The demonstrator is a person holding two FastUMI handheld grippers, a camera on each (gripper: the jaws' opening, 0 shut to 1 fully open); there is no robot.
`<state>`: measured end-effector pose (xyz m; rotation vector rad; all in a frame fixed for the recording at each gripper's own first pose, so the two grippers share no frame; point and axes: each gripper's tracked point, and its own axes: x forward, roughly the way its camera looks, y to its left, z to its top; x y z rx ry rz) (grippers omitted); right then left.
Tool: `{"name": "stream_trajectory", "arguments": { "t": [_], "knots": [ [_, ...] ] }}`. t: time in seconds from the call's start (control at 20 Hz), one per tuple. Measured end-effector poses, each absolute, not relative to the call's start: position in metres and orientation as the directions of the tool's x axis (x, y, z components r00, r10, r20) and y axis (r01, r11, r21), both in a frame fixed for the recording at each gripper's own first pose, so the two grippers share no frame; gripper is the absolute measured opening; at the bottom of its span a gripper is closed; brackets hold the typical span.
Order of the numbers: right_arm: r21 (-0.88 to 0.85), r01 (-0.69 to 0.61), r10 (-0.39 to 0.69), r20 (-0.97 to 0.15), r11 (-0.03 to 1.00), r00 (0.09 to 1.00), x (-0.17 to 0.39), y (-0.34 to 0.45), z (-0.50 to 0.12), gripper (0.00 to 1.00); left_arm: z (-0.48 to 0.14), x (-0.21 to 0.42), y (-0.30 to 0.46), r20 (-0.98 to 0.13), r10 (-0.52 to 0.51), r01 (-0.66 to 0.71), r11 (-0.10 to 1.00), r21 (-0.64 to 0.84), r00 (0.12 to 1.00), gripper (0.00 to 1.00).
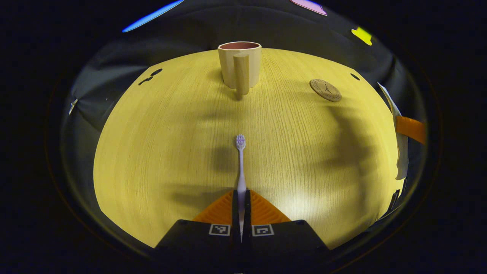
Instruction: Put the toothbrush and toothpaste on the desktop into the cup, then pick up the cup and place it on the coaster on the desktop.
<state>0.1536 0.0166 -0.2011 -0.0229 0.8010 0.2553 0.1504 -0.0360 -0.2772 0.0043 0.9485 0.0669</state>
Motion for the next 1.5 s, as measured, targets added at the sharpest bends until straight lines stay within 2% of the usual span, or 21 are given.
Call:
{"name": "stream_trajectory", "arguments": {
  "t": [0.35, 0.5, 1.2, 1.35, 1.5],
  "knots": [
    [0.067, -0.281, 0.26, -0.626, 0.957, 0.736, 0.206, 0.058, -0.164, 0.29, -0.243, 0.147, -0.037, -0.69, 0.031, -0.089, 0.995, -0.048, 0.723, 0.06],
    [0.071, -0.317, 0.302, -0.554, 0.946, 0.776, 0.23, 0.087, -0.141, 0.28, -0.224, 0.142, -0.034, -0.638, 0.008, -0.085, 0.992, -0.09, 0.77, 0.06],
    [0.098, -0.44, 0.45, -0.231, 0.893, 0.863, 0.333, 0.238, -0.083, 0.28, -0.184, 0.12, -0.011, -0.5, -0.091, -0.027, 0.975, -0.223, 0.862, 0.06],
    [0.095, -0.447, 0.457, -0.178, 0.89, 0.872, 0.349, 0.258, -0.089, 0.28, -0.183, 0.124, -0.005, -0.469, -0.114, -0.001, 0.971, -0.238, 0.876, 0.06],
    [0.092, -0.443, 0.453, -0.179, 0.892, 0.874, 0.365, 0.27, -0.111, 0.28, -0.18, 0.13, 0.006, -0.424, -0.14, 0.017, 0.959, -0.282, 0.895, 0.06]
  ]
}}
